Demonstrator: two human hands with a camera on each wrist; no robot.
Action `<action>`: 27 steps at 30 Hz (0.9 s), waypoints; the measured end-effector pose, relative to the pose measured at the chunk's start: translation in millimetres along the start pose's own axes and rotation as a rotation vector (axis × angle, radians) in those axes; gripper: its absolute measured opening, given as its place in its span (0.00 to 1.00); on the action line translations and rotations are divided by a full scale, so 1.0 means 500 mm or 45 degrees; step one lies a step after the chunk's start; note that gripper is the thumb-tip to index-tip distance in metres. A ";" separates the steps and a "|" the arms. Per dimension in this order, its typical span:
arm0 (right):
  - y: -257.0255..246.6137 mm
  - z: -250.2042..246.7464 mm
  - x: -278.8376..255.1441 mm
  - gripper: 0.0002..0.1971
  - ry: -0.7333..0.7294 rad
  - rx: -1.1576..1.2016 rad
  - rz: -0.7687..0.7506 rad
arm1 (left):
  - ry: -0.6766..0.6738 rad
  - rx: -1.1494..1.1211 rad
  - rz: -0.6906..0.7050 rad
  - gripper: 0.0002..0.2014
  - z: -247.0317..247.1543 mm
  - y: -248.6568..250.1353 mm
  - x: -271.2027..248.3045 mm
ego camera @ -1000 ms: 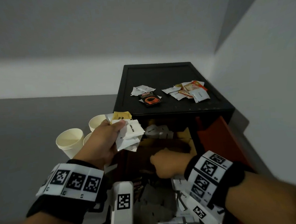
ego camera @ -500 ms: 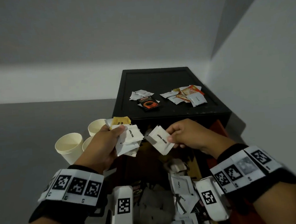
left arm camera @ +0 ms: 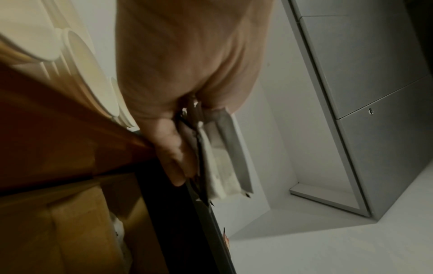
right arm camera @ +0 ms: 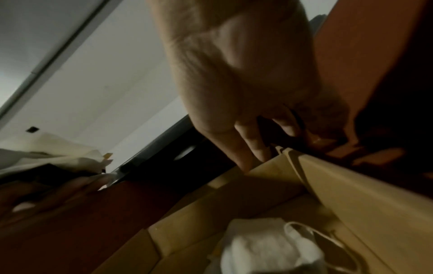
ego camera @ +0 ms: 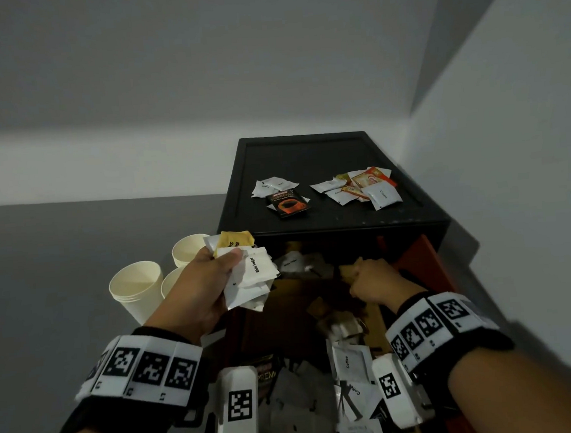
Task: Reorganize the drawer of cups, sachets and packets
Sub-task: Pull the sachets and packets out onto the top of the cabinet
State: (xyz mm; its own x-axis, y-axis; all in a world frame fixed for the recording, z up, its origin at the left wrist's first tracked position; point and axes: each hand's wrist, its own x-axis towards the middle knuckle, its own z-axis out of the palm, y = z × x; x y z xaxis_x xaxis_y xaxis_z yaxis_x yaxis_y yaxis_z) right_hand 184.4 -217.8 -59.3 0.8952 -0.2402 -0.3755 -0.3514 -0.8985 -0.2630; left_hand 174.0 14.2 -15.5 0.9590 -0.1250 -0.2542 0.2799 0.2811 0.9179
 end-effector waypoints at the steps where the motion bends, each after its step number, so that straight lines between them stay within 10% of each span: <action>1: 0.000 0.003 -0.002 0.28 -0.048 -0.043 -0.004 | 0.004 0.002 0.000 0.05 0.000 0.000 -0.001; 27: 0.046 -0.002 -0.015 0.22 -0.209 -0.097 -0.251 | 0.069 0.067 -0.059 0.13 0.022 0.024 0.034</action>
State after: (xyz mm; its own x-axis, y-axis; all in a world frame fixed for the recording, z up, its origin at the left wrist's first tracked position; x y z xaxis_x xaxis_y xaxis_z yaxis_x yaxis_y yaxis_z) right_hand 169.9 -236.9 -61.5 0.8855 -0.0001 -0.4646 -0.1471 -0.9486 -0.2802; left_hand 193.2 5.2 -5.4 0.9464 -0.0844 -0.3117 0.3229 0.2259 0.9191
